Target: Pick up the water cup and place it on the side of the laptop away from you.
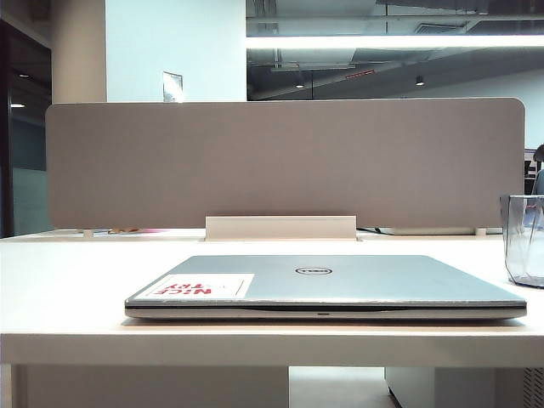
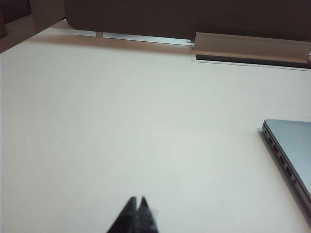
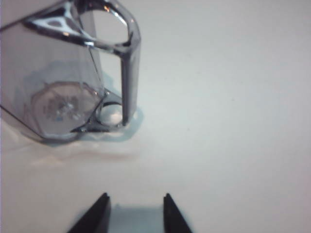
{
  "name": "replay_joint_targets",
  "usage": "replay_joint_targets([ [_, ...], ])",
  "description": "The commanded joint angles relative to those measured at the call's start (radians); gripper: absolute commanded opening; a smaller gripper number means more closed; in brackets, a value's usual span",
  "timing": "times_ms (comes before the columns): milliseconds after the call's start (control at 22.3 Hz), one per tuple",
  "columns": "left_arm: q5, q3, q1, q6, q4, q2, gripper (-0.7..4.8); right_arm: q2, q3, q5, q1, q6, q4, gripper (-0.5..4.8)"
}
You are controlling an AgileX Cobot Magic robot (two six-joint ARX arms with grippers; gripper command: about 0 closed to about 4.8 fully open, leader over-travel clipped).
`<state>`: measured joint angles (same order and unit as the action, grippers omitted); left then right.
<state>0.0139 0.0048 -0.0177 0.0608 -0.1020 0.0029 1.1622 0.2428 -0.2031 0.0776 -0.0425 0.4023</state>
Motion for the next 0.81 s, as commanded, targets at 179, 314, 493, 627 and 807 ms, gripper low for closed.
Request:
replay_joint_targets([
  [179,0.001,0.003,-0.001,0.000,0.005,0.001,-0.05,0.032,-0.052,-0.028,0.005,-0.006,0.232,1.49],
  [314,0.001,0.003,-0.001,-0.001,0.005,0.001,-0.05,0.081,-0.052,-0.026,0.005,-0.006,0.281,1.49],
  [493,0.000,0.003,-0.001,0.000,0.006,0.001,-0.05,0.219,-0.052,-0.023,0.005,-0.006,0.441,1.49],
  [627,0.000,0.003,-0.001,-0.001,0.005,0.001,-0.05,0.297,-0.051,-0.008,0.005,-0.006,0.547,1.50],
  [807,0.000,0.003,-0.001,0.000,0.006,0.001,-0.05,0.374,-0.033,-0.004,0.005,-0.006,0.615,1.49],
])
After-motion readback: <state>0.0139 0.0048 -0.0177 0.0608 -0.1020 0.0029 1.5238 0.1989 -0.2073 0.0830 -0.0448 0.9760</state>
